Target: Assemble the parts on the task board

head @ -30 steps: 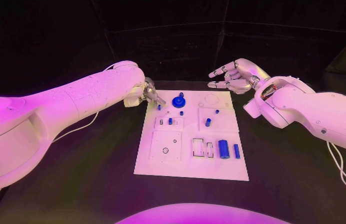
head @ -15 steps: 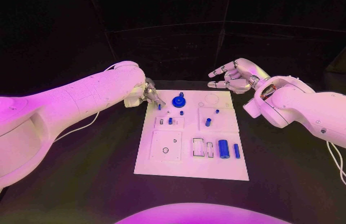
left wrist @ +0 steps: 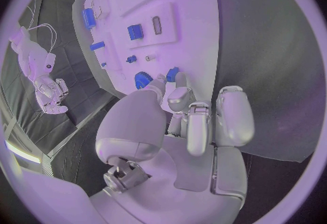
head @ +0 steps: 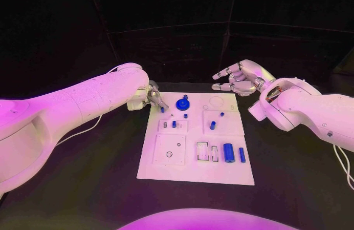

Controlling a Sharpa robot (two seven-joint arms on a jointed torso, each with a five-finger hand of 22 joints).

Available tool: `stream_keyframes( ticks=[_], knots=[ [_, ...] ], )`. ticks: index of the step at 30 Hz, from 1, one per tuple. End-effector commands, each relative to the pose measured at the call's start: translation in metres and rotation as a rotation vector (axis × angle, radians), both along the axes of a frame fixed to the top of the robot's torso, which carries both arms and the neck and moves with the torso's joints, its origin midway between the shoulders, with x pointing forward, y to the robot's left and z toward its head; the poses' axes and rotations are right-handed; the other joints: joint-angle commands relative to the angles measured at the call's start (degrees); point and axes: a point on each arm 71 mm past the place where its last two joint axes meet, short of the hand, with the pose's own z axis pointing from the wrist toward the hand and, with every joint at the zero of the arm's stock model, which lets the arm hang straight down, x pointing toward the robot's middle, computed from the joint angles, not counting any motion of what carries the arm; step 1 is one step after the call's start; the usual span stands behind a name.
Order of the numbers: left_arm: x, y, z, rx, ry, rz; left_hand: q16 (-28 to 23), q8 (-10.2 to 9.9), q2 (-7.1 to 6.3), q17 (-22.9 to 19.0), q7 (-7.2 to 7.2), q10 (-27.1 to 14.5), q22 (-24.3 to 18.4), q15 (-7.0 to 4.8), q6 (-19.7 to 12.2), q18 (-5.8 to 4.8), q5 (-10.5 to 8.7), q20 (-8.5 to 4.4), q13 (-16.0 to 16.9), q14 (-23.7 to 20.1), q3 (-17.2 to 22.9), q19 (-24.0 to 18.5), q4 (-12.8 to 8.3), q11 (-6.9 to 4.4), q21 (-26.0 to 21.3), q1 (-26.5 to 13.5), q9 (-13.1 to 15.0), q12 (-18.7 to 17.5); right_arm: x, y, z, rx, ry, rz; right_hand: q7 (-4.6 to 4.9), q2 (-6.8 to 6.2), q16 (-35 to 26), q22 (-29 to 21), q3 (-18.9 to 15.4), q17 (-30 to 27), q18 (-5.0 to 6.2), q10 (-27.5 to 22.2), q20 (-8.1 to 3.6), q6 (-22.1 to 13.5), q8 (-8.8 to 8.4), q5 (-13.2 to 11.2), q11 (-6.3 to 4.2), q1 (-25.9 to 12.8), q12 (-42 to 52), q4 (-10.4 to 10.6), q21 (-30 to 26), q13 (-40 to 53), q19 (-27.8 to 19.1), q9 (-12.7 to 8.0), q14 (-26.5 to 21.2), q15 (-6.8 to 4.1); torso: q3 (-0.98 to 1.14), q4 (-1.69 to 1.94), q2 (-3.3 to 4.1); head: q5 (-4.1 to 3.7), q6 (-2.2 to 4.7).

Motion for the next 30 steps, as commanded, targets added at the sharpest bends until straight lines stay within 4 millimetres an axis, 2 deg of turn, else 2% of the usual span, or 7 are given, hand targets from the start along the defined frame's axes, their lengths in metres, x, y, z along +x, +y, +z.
stream_keyframes(
  ticks=[1, 7, 9, 12, 14, 16, 30],
  knots=[
    [0.001, -0.001, 0.001, -0.005, -0.008, -0.008, 0.17, -0.36, 0.65, 15.10, 0.19, -0.29, 0.08, 0.34, 0.28, 0.17, -0.09, 0.24, -0.06, 5.95, 0.63, -0.18, -0.87, -0.18, -0.23, 1.36, -0.10, 0.27, 0.000, 0.001, 0.001, 0.003, -0.002, 0.010, -0.09, 0.51, -0.20, -0.04, -0.29, 4.10, -0.21, -0.46, -0.09, 0.28, 0.29, 0.36, 0.04, 0.05, -0.30, -0.06, -0.22, -0.09, -0.42, -0.04, 3.63, -0.14, 0.00, -0.03, 0.01, 0.03, -0.07],
    [0.001, -0.003, 0.002, -0.058, -0.013, -0.009, 0.17, -1.43, 4.35, 15.10, -0.41, -1.01, -0.31, -0.22, -0.91, 0.29, -0.04, -0.17, -0.71, 5.95, 8.08, -0.35, -7.01, -0.75, -0.59, 10.03, -0.57, -0.50, 0.000, 0.002, 0.001, 0.003, -0.002, 0.010, -0.09, 0.51, -0.20, -0.04, -0.29, 4.10, -0.21, -0.46, -0.09, 0.28, 0.29, 0.36, 0.04, 0.05, -0.30, -0.06, -0.22, -0.09, -0.42, -0.04, 3.63, -0.14, 0.01, 0.02, -0.02, 0.03, -0.14],
    [0.001, -0.004, 0.002, -0.087, -0.014, -0.006, 0.17, -1.66, 4.15, 15.10, 0.31, -1.63, -0.63, 0.17, -1.22, 0.27, 0.03, -0.05, -1.51, 5.95, 12.23, -0.52, -8.96, -0.43, -0.88, 11.06, -0.65, -1.34, 0.000, 0.002, 0.001, 0.003, -0.002, 0.010, -0.09, 0.51, -0.20, -0.04, -0.29, 4.10, -0.21, -0.46, -0.09, 0.28, 0.29, 0.36, 0.04, 0.05, -0.30, -0.06, -0.22, -0.09, -0.42, -0.04, 3.63, -0.14, 0.02, 0.01, -0.02, 0.04, -0.12],
    [0.001, -0.003, 0.003, -0.117, -0.022, -0.001, 0.17, -1.35, 2.16, 15.10, 0.73, -1.55, -0.69, 0.69, -1.07, 0.35, 0.11, 0.36, -2.18, 5.95, 18.63, -0.57, -10.28, -0.17, -1.06, 8.53, -0.38, -1.77, 0.000, 0.002, 0.001, 0.002, -0.001, 0.010, -0.09, 0.51, -0.20, -0.04, -0.29, 4.10, -0.21, -0.46, -0.09, 0.28, 0.29, 0.36, 0.04, 0.05, -0.30, -0.06, -0.22, -0.09, -0.42, -0.04, 3.63, -0.14, -0.02, 0.02, -0.01, 0.05, -0.16],
    [0.001, -0.002, 0.003, -0.134, -0.024, 0.006, 0.17, -1.22, 1.61, 15.10, 0.60, -1.48, -0.73, 0.64, -1.03, 0.36, -0.14, 0.44, -2.26, 5.95, 20.09, -0.59, -10.55, -0.01, -1.11, 7.82, -0.27, -1.80, 0.000, 0.002, 0.001, 0.002, 0.000, 0.010, -0.09, 0.51, -0.20, -0.04, -0.29, 4.10, -0.21, -0.46, -0.09, 0.28, 0.29, 0.36, 0.04, 0.05, -0.30, -0.06, -0.22, -0.09, -0.42, -0.04, 3.63, -0.14, 0.01, 0.00, -0.03, 0.10, -0.14],
    [0.000, -0.001, 0.004, -0.152, -0.026, 0.014, 0.17, -0.61, -0.35, 15.10, 0.68, -1.18, -0.65, 0.67, -1.13, 0.39, -0.02, 0.50, -2.48, 5.95, 25.51, -0.56, -11.27, 0.05, -1.17, 4.63, 0.29, -1.77, 0.000, 0.002, 0.001, 0.002, 0.000, 0.010, -0.09, 0.51, -0.20, -0.04, -0.29, 4.10, -0.21, -0.46, -0.09, 0.28, 0.29, 0.36, 0.04, 0.05, -0.30, -0.06, -0.22, -0.09, -0.42, -0.04, 3.63, -0.14, 0.03, 0.05, -0.05, 0.09, -0.17],
    [-0.017, 0.013, 0.014, -0.208, -0.072, 0.041, 0.17, 0.21, -1.47, 15.10, 0.39, -0.71, -0.45, 0.55, -0.85, 0.34, -0.07, 0.49, -2.41, 5.95, 28.24, -0.46, -11.82, -0.07, -1.13, 2.79, 0.92, -1.48, 0.000, 0.000, 0.001, 0.001, 0.000, 0.006, -0.09, 0.59, -0.24, -0.09, -0.27, 4.04, -0.20, -0.44, -0.09, 0.29, 0.30, 0.40, 0.03, 0.11, -0.28, -0.07, -0.25, -0.07, -0.44, -0.04, 3.61, -0.14, 0.13, 0.20, -0.15, 0.49, -0.04]
  ],
)
